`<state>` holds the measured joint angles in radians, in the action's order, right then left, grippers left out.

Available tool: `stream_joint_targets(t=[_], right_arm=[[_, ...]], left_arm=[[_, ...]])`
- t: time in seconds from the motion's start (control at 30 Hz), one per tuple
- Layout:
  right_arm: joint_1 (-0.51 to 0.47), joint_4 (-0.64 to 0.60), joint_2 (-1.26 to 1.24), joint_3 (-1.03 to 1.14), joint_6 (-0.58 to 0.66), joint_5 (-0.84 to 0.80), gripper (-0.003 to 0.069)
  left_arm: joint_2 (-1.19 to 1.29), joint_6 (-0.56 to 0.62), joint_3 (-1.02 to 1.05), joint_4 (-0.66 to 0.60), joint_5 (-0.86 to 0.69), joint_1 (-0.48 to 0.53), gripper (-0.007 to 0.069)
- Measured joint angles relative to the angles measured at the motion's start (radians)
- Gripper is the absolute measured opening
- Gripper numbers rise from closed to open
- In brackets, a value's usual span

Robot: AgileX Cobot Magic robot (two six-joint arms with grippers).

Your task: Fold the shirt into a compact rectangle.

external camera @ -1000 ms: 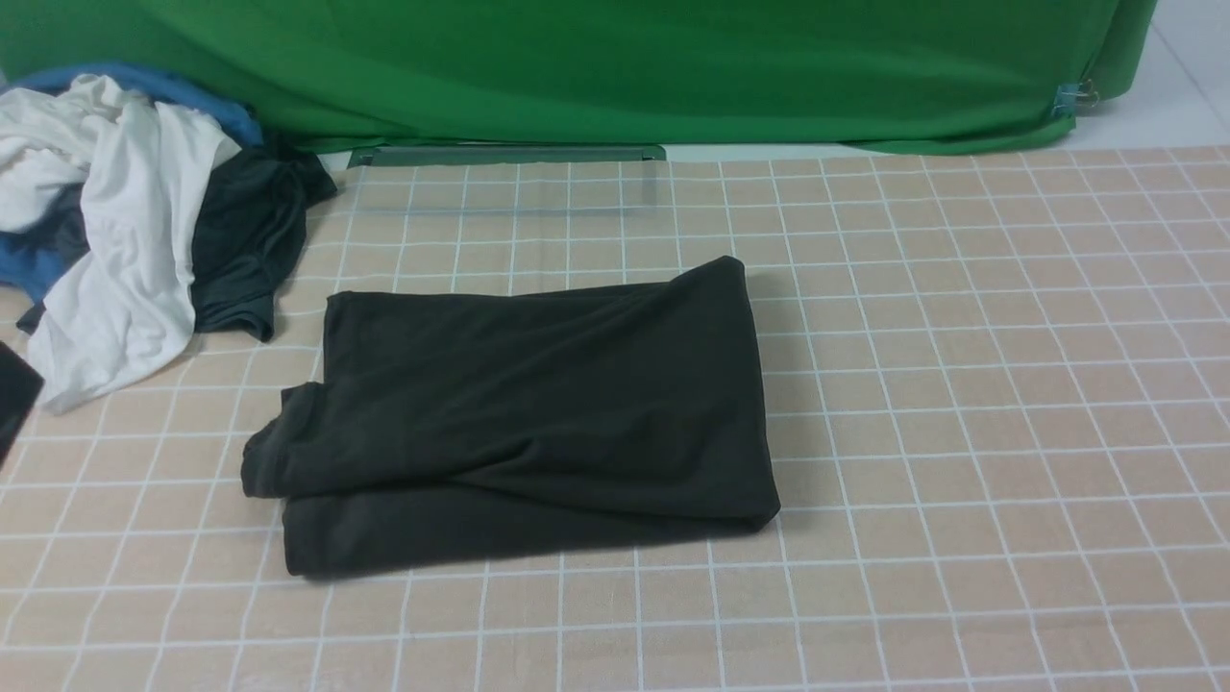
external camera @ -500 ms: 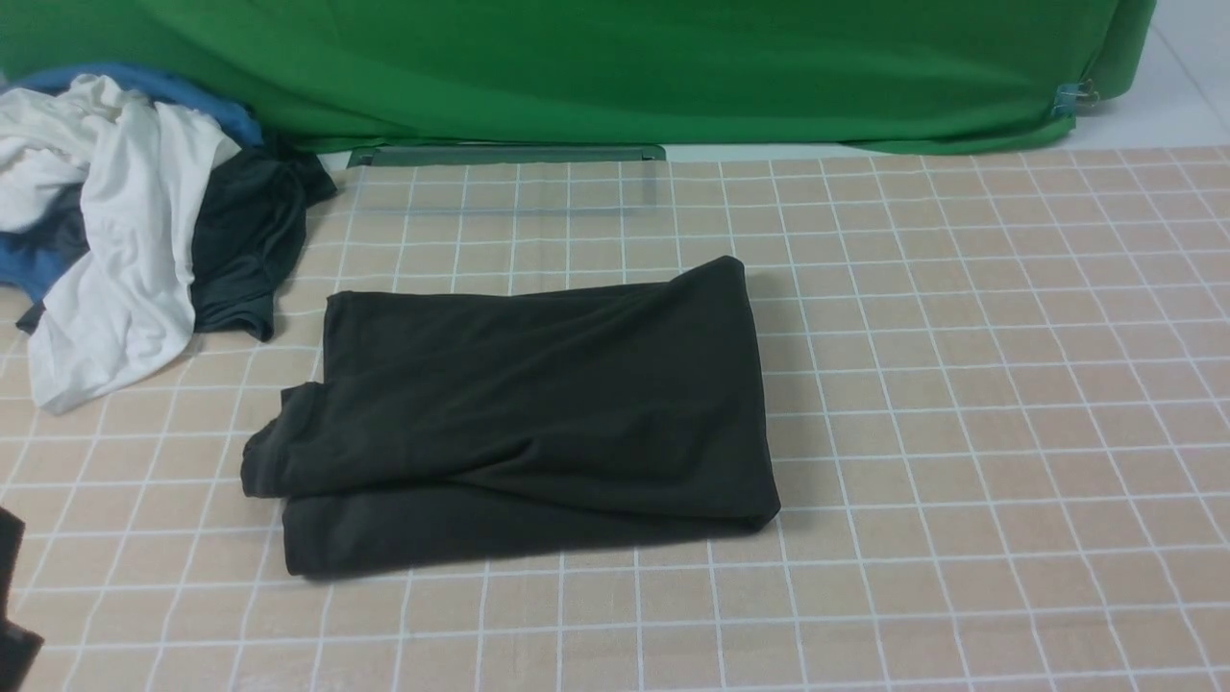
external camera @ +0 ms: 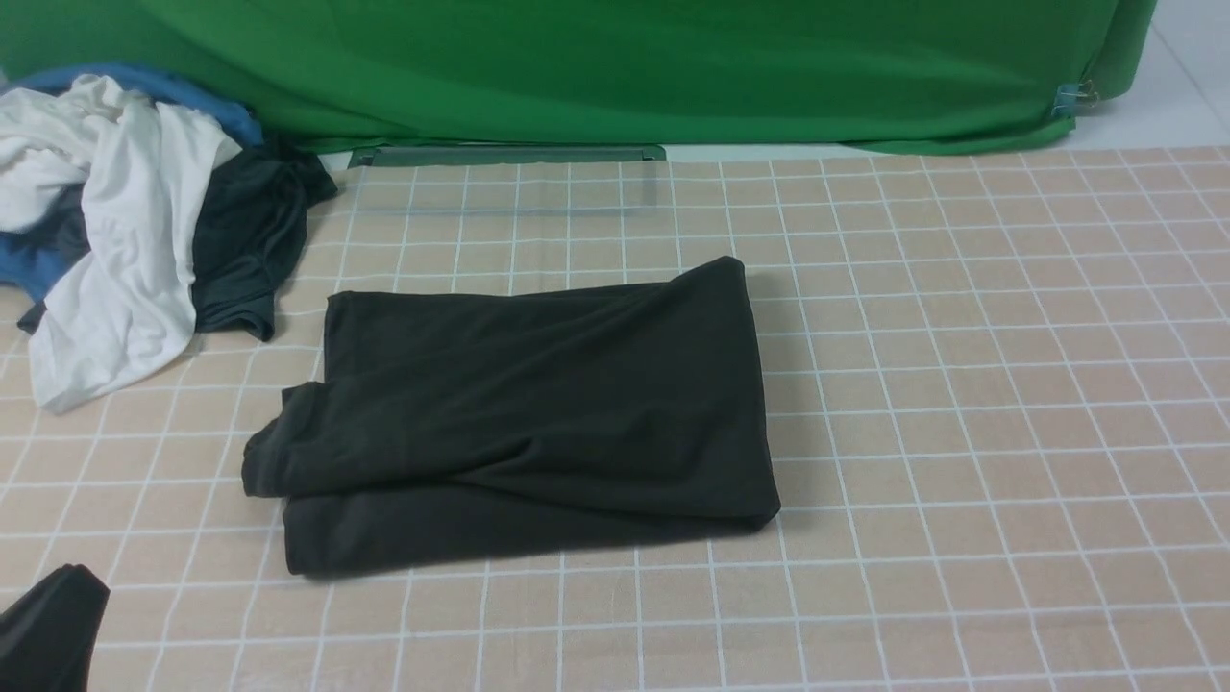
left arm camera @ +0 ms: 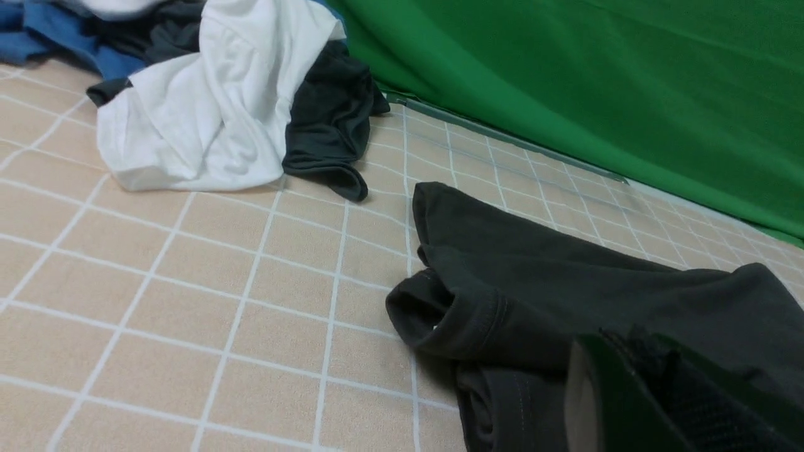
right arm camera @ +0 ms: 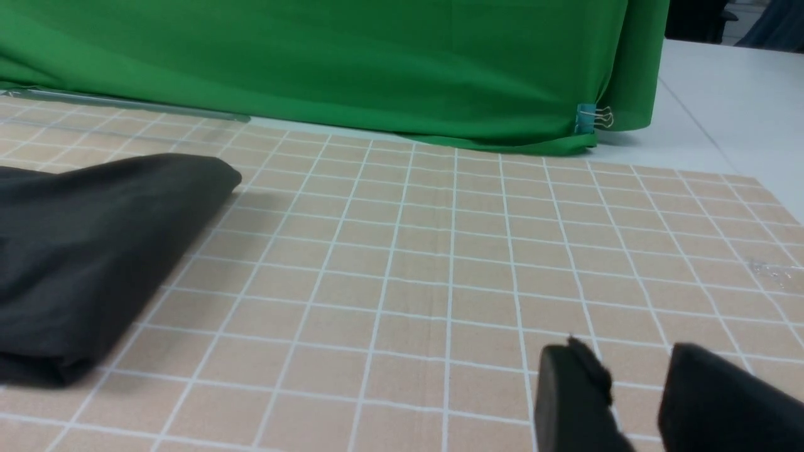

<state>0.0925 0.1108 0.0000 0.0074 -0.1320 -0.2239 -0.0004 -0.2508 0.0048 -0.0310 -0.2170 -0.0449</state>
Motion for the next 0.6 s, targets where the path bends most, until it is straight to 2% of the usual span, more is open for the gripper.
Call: stream_joint_targets(t=[0.6], right_arm=[[0.000, 0.000, 0.000, 0.000, -0.002, 0.000, 0.0240]], left_arm=[[0.000, 0.023, 0.000, 0.000, -0.039, 0.025, 0.0018]])
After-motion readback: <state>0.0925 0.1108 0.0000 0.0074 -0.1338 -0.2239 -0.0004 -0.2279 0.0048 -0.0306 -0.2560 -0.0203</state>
